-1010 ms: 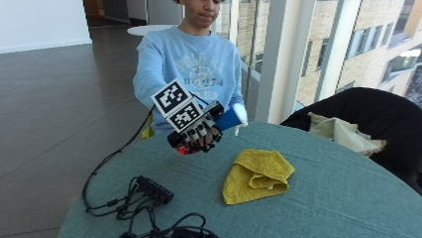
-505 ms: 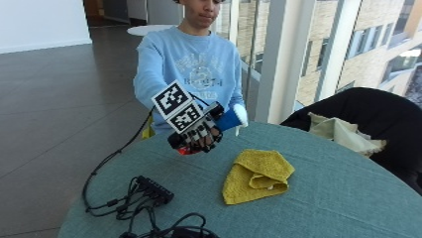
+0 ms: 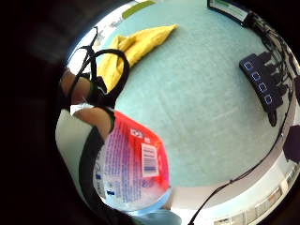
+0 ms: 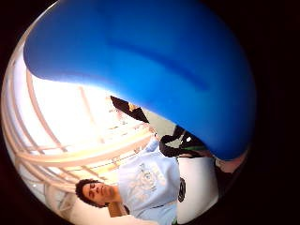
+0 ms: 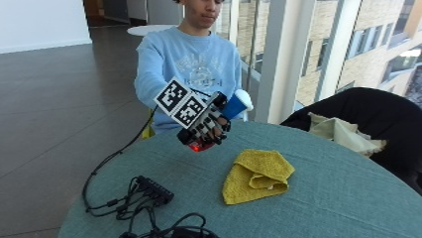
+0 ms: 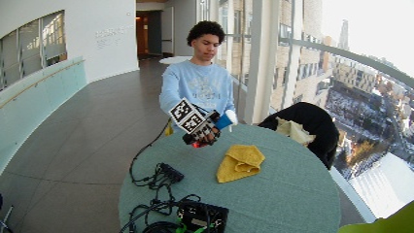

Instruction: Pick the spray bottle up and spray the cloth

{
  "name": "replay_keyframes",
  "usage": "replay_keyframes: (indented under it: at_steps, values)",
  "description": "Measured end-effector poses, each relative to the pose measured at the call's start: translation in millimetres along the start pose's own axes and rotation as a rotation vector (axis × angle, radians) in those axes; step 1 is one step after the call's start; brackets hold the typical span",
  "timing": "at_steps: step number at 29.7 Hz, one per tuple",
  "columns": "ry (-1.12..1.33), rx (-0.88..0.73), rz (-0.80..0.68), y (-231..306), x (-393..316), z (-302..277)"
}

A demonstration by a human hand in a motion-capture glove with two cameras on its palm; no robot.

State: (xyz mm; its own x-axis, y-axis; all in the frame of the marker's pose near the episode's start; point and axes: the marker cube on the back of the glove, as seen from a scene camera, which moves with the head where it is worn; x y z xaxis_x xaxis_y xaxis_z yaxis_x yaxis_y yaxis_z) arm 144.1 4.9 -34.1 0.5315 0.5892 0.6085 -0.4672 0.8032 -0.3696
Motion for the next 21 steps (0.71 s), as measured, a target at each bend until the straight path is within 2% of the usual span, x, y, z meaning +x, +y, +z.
replay_keyframes:
  at_steps: [8, 21]
  values:
    - [-0.194, 0.091, -0.209, -5, -49, 25]
    - [-0.334, 0.189, -0.417, -29, -132, 104]
